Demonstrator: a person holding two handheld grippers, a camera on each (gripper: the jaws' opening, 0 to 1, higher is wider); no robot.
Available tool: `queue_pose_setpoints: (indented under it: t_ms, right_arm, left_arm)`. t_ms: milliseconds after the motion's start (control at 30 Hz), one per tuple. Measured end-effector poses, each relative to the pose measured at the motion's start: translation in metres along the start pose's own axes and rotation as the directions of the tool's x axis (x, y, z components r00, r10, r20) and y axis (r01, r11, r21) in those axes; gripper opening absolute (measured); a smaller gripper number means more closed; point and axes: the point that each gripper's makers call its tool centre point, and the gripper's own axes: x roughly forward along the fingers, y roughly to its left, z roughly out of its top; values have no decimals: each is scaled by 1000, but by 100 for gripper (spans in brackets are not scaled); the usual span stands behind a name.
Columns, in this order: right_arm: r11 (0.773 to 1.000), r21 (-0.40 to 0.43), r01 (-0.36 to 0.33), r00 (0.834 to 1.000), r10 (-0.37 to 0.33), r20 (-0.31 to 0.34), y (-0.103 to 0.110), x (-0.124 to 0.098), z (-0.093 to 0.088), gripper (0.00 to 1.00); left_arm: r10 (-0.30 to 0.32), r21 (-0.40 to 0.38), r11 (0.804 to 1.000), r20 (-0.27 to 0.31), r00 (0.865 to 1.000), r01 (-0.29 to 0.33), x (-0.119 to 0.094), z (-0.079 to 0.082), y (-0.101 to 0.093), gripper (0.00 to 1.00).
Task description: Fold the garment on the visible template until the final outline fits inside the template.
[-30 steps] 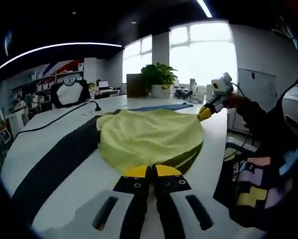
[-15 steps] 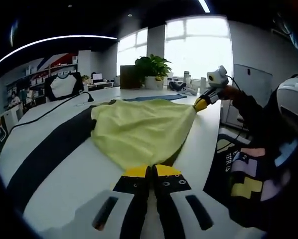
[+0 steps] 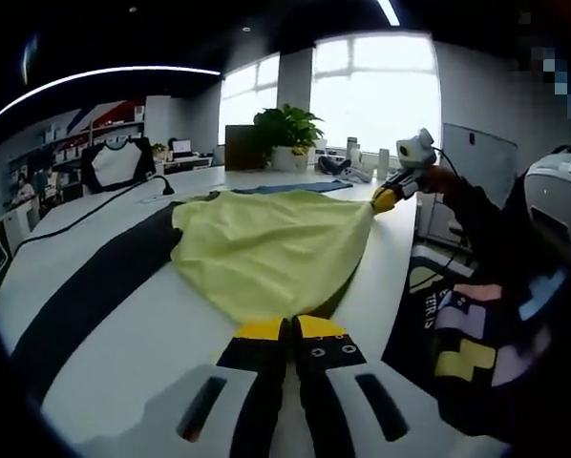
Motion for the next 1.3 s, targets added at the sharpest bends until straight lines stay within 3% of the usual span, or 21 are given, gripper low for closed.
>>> queue_pose_setpoints:
  t_ms: [333, 1300]
  right_arm:
    - [1000, 17, 7, 1000, -7, -8, -1, -5, -5, 0]
    - [999, 28, 25, 999, -24, -23, 3, -14, -10, 0]
  left_arm:
    - [-12, -40, 999, 11, 1000, 12, -4, 4, -2, 3]
    - [-25, -50, 998, 13, 1000, 25, -8, 2, 0, 3]
